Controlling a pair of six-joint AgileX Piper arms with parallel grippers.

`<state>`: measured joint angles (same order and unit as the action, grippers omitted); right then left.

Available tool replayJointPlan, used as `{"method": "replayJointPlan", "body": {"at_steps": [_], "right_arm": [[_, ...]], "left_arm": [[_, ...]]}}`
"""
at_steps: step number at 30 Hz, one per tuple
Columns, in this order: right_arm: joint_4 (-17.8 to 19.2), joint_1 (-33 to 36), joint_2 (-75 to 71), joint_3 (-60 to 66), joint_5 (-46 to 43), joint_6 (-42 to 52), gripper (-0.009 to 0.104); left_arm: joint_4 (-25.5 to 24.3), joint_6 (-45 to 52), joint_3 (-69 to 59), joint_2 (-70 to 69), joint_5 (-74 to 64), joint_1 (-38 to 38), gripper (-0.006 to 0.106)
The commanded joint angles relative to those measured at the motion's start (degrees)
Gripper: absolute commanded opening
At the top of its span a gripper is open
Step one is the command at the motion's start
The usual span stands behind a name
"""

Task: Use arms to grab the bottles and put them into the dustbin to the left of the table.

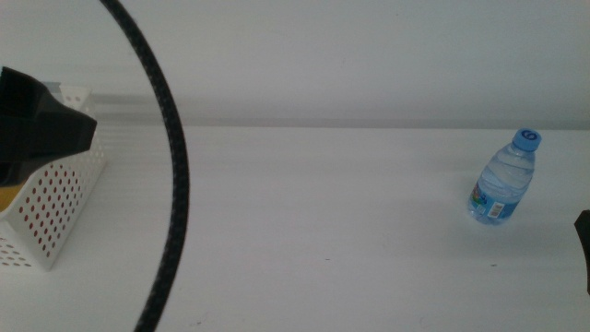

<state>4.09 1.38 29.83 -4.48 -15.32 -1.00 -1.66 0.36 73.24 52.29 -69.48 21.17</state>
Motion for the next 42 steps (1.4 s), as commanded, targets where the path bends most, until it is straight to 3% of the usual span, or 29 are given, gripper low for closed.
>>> {"method": "replayJointPlan", "body": {"at_steps": [1,14,21,26,29,35,42], "right_arm": [[0.46,-0.28,1.35,0.31,-1.28,1.00,0.093],[-0.52,-0.28,24.87,0.31,-18.92,0.19,0.093],[-4.39,-0.28,31.15,0.31,-21.16,0.36,0.093],[-4.09,-0.68,31.96,0.31,-21.42,2.45,0.093],[-4.39,-3.93,32.23,0.31,-21.92,8.26,0.093],[-4.09,-9.34,33.64,0.31,-25.42,8.58,0.093],[-4.75,-9.46,44.52,-0.20,-41.35,10.89,0.093]], "left_arm": [[-0.02,-0.36,0.01,-0.11,0.73,0.57,0.094],[0.01,-0.36,0.01,-0.11,0.73,0.57,0.094],[0.01,-0.36,0.01,-0.11,0.73,0.57,0.094],[0.01,-0.36,0.01,-0.11,0.73,0.57,0.094],[0.01,-0.36,0.01,-0.11,0.73,0.57,0.094],[0.01,-0.36,0.01,-0.11,0.73,0.57,0.094],[0.01,-0.36,0.01,-0.11,0.73,0.57,0.094]]}}
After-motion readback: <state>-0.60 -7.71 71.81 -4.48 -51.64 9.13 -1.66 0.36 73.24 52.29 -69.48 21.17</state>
